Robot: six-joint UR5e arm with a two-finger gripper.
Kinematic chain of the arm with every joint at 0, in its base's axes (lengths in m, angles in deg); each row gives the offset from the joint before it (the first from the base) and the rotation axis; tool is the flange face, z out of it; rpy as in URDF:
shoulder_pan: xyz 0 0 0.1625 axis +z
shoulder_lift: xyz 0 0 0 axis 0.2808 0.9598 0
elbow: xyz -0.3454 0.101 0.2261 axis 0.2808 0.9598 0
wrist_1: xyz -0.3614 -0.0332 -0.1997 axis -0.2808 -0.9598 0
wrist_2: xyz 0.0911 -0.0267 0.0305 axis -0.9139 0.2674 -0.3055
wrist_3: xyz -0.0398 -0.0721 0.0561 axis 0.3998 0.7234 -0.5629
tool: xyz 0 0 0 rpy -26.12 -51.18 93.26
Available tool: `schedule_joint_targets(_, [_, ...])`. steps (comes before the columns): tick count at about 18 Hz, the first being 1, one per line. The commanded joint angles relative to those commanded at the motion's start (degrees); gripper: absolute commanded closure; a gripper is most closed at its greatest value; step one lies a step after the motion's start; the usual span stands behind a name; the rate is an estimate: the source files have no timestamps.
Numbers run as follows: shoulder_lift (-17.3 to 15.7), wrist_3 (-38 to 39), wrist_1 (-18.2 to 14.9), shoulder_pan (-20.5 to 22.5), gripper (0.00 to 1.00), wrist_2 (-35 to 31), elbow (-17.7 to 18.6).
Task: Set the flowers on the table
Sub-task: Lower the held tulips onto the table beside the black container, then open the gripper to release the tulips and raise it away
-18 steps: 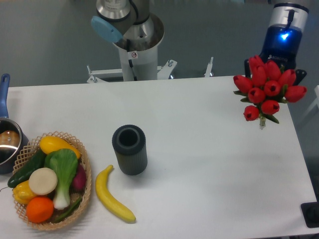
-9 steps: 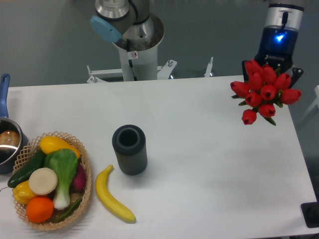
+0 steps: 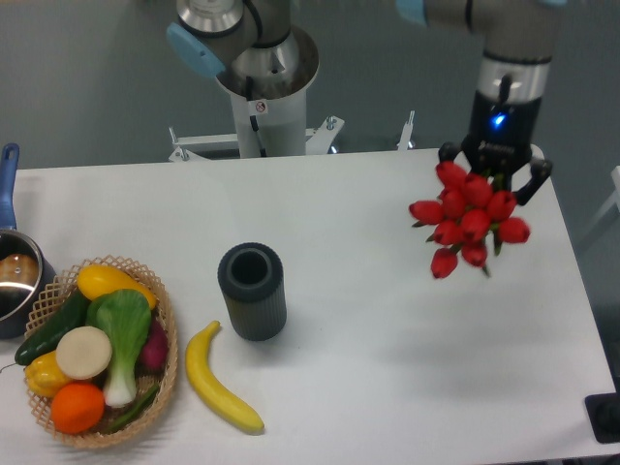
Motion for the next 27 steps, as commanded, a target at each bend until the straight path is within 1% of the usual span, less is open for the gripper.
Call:
schedule_joint_targets(2, [1.7,0.1,-0.1,-1.4,0.56,-3.9,0.0])
schedule_joint_targets(3, [2.9,0.1,0.0,-2.9,0.56,-7.0,0.1])
schedule_joint_targets(5, [6.0,0.0,0.0,-6.5,0.56,-13.9,-0.1])
schedule_joint_targets(7, [8.8,0.5,-0.1,-8.4,0.56,-18.2,-1.0])
schedule_joint_targets(12, [13.2,3.4,0.4,-9.1,0.55,-19.0,-1.9])
schedule_joint_targets(14, [15.4,4.8,1.4,-9.2,0.55,-19.2,-2.6])
schedule_joint_targets(17, [18.3,8.9,3.2,-9.4,0.55,-19.2,-3.5])
schedule_joint_targets(19, [19.3,9.4,4.7,-9.7,0.55,-19.2,-3.5])
schedule_joint_targets(22, [20.0,10.4,5.0,-10.1,0.55,-19.1,-3.8])
schedule_joint_targets(23, [20.1,10.3,5.0,-10.1,0.54,-19.1,-3.8])
schedule_joint_targets(24, [20.1,10.0,5.1,-10.1,0.40,-19.1,-3.9])
schedule_joint_targets(25, [20.0,9.8,5.5,-10.1,0.17,-19.1,-4.0])
schedule_joint_targets(26, [19.8,9.4,5.8,-10.1,0.04,-19.1,-4.6])
schedule_joint_targets(27, [19.5,9.3,5.8,-10.1,0.00,-19.1,-4.9])
